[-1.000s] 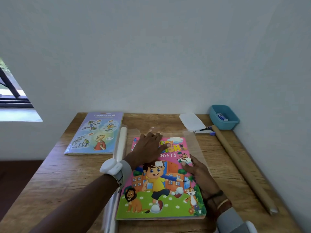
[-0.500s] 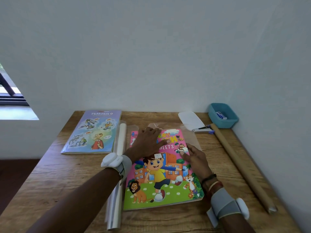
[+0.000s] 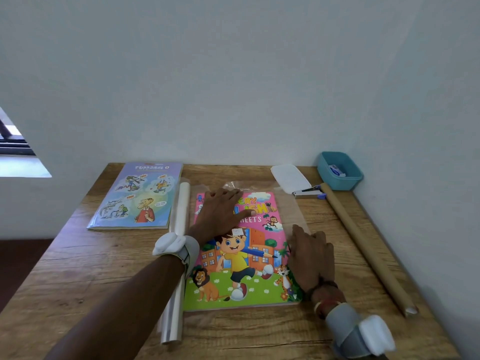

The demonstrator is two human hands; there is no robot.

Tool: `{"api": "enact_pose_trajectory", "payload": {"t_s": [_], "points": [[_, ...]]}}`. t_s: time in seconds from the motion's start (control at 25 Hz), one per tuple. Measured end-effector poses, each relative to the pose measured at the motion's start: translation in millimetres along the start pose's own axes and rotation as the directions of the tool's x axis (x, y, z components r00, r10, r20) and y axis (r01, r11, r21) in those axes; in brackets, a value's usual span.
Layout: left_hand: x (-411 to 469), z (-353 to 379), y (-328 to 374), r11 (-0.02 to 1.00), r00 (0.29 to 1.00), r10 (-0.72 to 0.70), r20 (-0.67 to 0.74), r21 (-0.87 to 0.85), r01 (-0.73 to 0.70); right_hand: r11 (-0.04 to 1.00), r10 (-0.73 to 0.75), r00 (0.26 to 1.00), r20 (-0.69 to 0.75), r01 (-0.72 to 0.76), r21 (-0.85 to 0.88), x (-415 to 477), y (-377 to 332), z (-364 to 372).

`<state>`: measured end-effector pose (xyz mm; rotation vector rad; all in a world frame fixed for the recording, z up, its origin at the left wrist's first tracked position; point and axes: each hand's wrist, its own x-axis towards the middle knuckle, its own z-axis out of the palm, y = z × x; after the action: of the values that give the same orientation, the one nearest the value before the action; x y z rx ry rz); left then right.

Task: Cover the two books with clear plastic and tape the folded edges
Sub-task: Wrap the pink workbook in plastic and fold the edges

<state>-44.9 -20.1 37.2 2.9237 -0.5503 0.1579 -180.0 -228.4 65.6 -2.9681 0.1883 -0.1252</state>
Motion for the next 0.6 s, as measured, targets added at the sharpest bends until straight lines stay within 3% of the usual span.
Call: {"api": "enact_pose_trajectory", "payload": {"t_s": [0.12,0.24,0.4,0.6], "points": [[1,-1,-1,1.000,1.000,0.004,-0.015,-0.003,-0.004,0.995,0.091,0.995,-0.036,-0.090,0.030,2,1,-3],[0,0,0,1.000,1.000,0.010,-0.021,0.000,-0.010,0.996,0.050,0.997,-0.060,-0.054,-0.066,1,-1,-7],[3,0,0,0.999,1.000,0.010,-0.025,0.038,-0.009,0.994,0.099,0.993,-0.072,-0.102,-0.040,5,4,-17],[12,2,1,0.999,0.999,0.006,-0.049,0.038,-0.004,0.996,-0.074,0.984,-0.164,0.063,-0.071,3,15,3]]}}
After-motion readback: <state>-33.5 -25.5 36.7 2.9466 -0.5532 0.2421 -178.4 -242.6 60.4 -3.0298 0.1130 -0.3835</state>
